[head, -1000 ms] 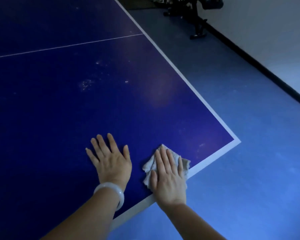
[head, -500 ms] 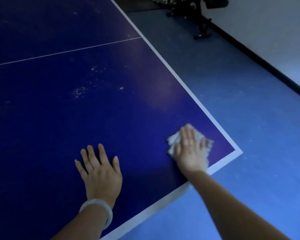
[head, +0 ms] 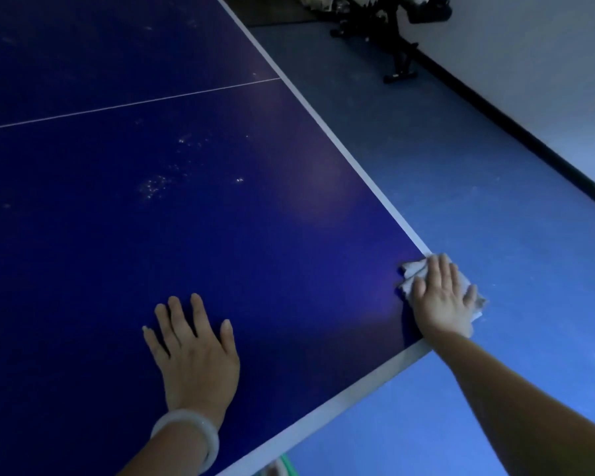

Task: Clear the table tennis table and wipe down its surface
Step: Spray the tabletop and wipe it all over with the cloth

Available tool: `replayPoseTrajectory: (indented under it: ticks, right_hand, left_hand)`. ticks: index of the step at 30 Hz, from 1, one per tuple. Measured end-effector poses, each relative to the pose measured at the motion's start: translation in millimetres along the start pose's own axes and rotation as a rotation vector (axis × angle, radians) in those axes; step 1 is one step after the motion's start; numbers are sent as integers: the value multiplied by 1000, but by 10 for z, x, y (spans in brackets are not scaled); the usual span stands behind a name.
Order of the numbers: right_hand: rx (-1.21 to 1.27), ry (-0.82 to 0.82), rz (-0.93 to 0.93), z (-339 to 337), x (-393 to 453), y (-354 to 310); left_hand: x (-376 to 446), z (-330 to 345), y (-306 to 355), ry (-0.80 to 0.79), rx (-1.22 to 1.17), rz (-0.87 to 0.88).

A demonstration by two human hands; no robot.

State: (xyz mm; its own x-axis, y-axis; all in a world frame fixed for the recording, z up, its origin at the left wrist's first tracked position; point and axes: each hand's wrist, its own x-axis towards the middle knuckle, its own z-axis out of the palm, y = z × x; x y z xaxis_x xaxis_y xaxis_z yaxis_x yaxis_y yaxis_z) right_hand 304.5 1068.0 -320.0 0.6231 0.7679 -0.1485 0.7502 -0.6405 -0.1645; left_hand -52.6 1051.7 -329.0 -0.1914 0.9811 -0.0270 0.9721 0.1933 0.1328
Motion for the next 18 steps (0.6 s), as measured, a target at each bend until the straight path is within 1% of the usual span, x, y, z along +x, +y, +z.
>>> replayPoseTrajectory:
  ticks: [2,3,5,8,10,12,13,14,15,16,18]
  right_hand:
    - [14,38,94,68,-156,-196]
    - [10,56,100,114,-315,-334]
    - [-15,65,20,209,-752,-666]
    - [-50,78,-280,358,-1395,-1216]
    - [-59,31,-526,470,-1630,-1472]
    - [-64,-57,-767,457,-1563,-1514]
    - [-79,-75,-858,414,-1403,-1449]
    - [-89,-71,-908,369,-1189,-1339]
    - [-79,-73,-877,315,-945,-1208]
    - [-42,-69,-756,267,-678,-1066]
    - [12,-48,-375,162,-205,-799]
  left_hand:
    - [-3,-10,-2,-7,15,2]
    - [-7,-11,0,-7,21,4]
    - [-8,-8,0,-15,21,6]
    - [3,-10,-4,-31,12,-2]
    - [0,-24,8,-26,6,-4]
    - [0,-32,11,-9,4,-2]
    - [3,-37,11,-11,11,1]
    - [3,-45,11,-18,19,3]
    - [2,-52,15,-27,26,5]
    - [-2,-57,16,-37,34,6]
    - [-2,-68,18,-53,47,2]
